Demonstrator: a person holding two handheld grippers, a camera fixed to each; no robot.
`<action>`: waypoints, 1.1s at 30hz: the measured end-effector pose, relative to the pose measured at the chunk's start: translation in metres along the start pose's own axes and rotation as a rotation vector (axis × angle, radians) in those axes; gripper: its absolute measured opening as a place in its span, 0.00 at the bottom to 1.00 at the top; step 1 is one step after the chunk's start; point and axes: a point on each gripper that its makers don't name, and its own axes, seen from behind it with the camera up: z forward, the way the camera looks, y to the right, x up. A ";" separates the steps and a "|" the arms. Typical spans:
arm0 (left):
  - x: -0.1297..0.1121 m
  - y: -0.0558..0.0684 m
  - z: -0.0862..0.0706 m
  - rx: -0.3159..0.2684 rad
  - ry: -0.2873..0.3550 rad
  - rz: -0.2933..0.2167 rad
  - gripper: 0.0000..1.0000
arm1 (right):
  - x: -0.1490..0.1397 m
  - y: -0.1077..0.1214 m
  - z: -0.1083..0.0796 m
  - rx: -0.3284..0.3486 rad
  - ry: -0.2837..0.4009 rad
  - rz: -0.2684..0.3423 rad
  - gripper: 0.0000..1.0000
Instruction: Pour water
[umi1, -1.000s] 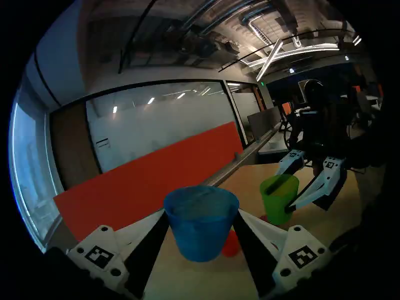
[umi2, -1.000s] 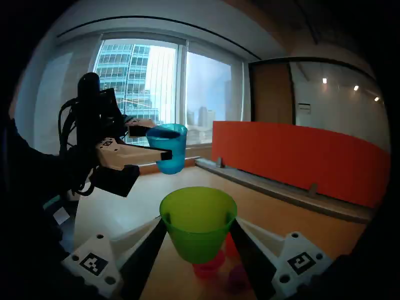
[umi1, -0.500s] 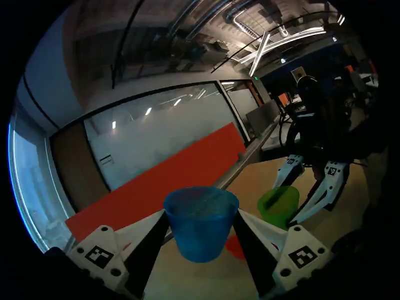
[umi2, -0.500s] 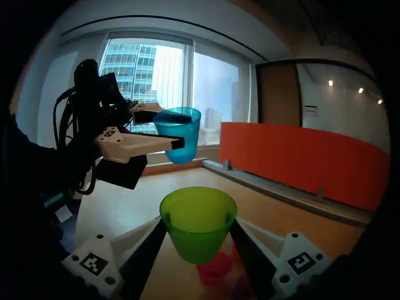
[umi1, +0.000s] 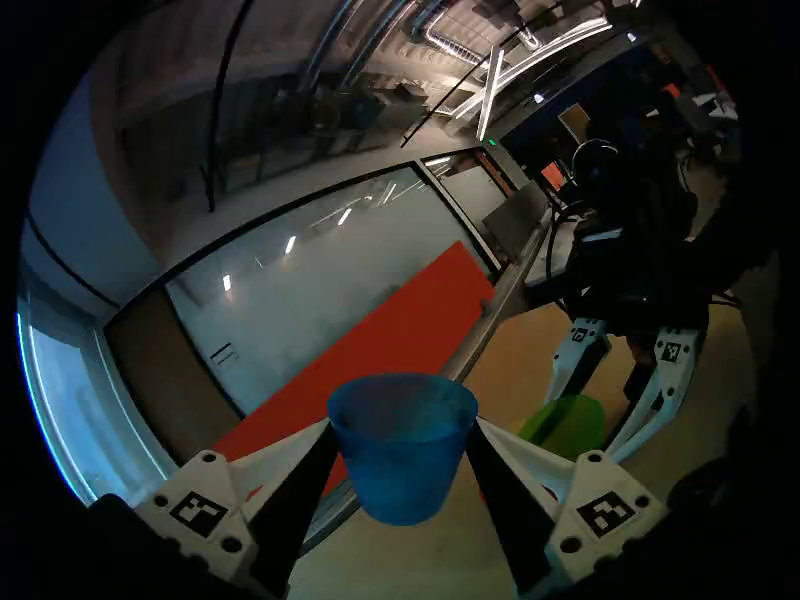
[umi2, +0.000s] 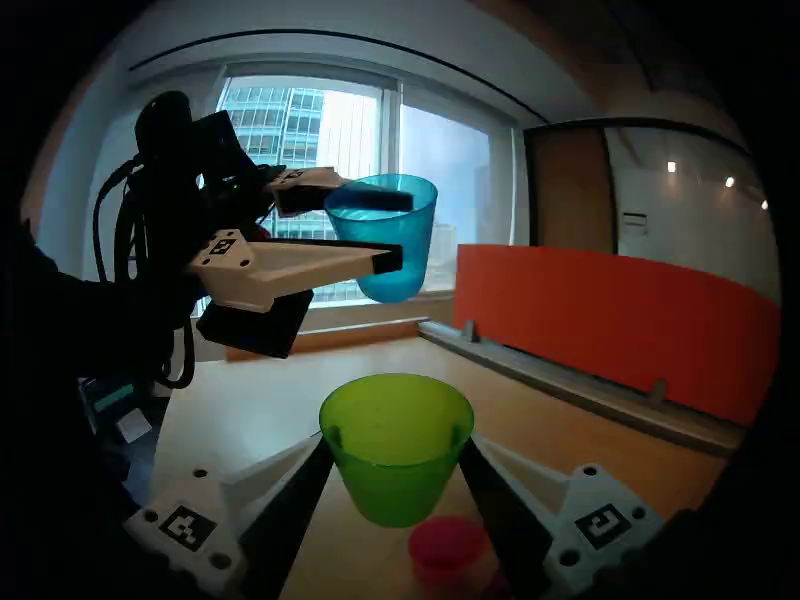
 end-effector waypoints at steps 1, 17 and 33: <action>0.001 0.000 0.000 0.001 0.001 0.010 0.85 | 0.000 -0.001 0.001 0.003 0.000 0.000 0.88; 0.015 -0.005 0.006 0.023 0.003 0.156 0.85 | 0.001 -0.006 0.014 0.027 0.007 -0.001 0.88; 0.023 -0.012 0.010 0.045 0.003 0.286 0.85 | 0.003 -0.008 0.017 0.035 0.008 -0.005 0.88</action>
